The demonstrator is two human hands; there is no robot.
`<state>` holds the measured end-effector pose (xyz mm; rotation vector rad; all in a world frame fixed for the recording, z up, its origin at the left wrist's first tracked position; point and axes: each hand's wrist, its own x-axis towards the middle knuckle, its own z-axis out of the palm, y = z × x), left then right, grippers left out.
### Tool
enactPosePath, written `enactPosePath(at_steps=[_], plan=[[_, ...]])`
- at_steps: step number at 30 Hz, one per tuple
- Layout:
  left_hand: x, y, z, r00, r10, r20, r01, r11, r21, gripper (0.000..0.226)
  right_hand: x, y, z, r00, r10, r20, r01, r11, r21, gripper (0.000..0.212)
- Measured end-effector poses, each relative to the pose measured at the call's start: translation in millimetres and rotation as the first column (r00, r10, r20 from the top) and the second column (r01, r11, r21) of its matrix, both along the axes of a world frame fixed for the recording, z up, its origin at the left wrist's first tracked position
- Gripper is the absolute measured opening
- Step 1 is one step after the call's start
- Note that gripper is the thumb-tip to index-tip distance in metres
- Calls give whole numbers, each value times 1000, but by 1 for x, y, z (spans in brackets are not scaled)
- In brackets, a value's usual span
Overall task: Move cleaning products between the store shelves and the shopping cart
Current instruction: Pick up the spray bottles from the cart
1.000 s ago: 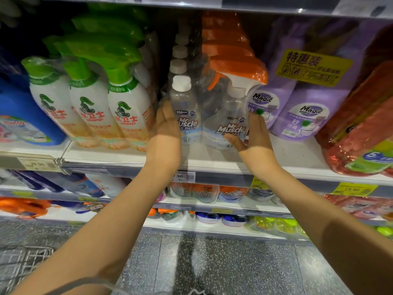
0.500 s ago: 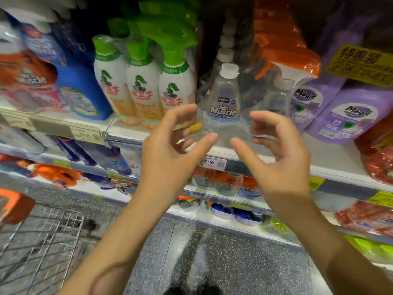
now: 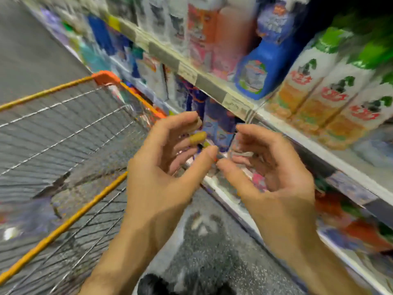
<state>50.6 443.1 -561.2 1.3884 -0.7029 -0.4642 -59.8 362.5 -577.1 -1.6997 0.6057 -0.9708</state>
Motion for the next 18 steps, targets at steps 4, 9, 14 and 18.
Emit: enactPosePath(at_steps=[4, 9, 14, 18], plan=[[63, 71, 3, 978, 207, -20, -207, 978, 21, 39, 73, 45, 11, 975, 220, -41, -222, 975, -27, 38], [138, 164, -13, 896, 442, -44, -432, 890, 143, 42, 172, 109, 8, 901, 427, -80, -428, 904, 4, 46], [199, 244, -41, 781, 625, -10, -596, 749, 291, 37, 253, 175, -9, 775, 587, -234, -599, 800, 21, 55], [248, 294, -89, 704, 691, 166, -672, 571, 471, 34, 308, 212, -38, 618, 691, -375, -704, 699, 127, 68]])
